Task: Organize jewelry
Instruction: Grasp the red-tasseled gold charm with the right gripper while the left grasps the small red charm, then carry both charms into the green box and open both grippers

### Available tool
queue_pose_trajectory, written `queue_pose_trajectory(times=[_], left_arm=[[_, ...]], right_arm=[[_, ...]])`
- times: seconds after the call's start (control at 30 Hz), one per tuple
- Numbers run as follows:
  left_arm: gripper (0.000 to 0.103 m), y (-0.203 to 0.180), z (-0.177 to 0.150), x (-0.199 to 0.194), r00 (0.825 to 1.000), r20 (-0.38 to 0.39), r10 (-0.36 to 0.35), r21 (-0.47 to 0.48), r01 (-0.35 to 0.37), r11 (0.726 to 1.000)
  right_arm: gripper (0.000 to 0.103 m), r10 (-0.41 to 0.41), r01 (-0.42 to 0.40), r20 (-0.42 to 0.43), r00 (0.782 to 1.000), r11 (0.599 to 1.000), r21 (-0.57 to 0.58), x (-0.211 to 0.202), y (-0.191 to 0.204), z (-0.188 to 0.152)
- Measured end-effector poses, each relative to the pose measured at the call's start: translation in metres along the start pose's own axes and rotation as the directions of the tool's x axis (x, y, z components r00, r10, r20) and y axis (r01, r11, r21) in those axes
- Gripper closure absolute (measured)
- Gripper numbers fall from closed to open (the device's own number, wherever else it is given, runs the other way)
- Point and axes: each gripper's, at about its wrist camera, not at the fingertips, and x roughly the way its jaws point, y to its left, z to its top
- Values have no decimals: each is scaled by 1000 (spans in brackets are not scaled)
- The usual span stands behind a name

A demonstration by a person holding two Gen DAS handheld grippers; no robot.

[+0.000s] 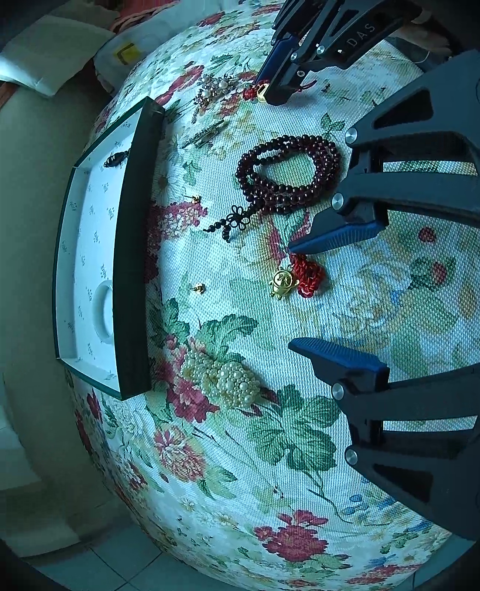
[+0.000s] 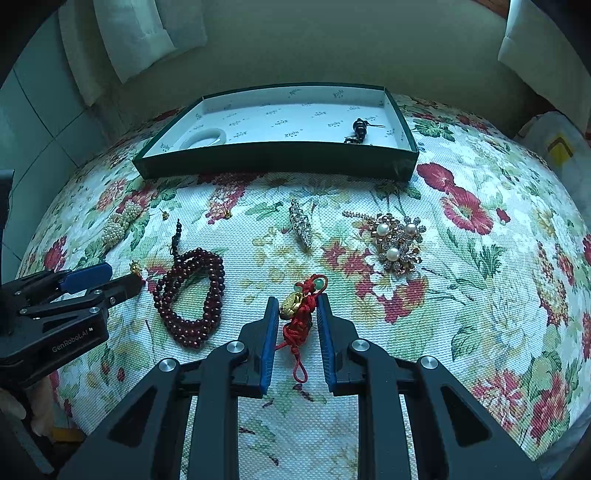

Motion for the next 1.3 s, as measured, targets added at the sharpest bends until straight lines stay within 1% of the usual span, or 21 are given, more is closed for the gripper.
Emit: queue_pose_trajectory(times=[0.2, 0.27, 0.33, 0.4, 0.43, 0.53, 0.63, 0.8, 1.07, 1.3], left_arm=[[60, 0, 2, 4, 1000, 6, -8, -1, 8, 1000], [64, -1, 2, 4, 1000, 10, -5, 3, 5, 1000], [75, -1, 2, 3, 1000, 15, -9, 8, 8, 1000], [81, 0, 1, 2, 1000, 16, -17, 8, 17, 1000], [85, 1, 1, 2, 999, 18, -34, 6, 34, 999], [88, 4, -2, 1, 999, 19, -45, 0, 45, 999], [90, 8, -3, 0, 997, 19, -77, -23, 77, 997], [90, 10, -4, -2, 997, 20, -72, -30, 73, 997], [90, 12, -1, -12, 997, 44, -70, -33, 71, 997], [91, 10, 5, -25, 994, 70, -88, -31, 90, 995]], right_arm=[[81, 7, -7, -6, 1000, 1000, 5, 2, 1, -2], [81, 9, -9, -7, 1000, 1000, 7, 3, 0, -2], [81, 10, -10, -8, 1000, 1000, 8, 4, 0, -2], [81, 11, -11, -10, 1000, 1000, 10, 4, -1, -3], [81, 11, -11, -10, 1000, 1000, 10, 5, -1, -3], [81, 13, -12, -10, 1000, 1000, 11, 5, -1, -3], [81, 14, -14, -11, 1000, 1000, 10, 5, -2, -3], [81, 14, -13, -9, 1000, 1000, 11, 5, -1, -3], [81, 16, -16, -1, 1000, 1000, 12, 4, 0, -2], [81, 22, -22, 11, 1000, 1000, 8, -2, 1, 1]])
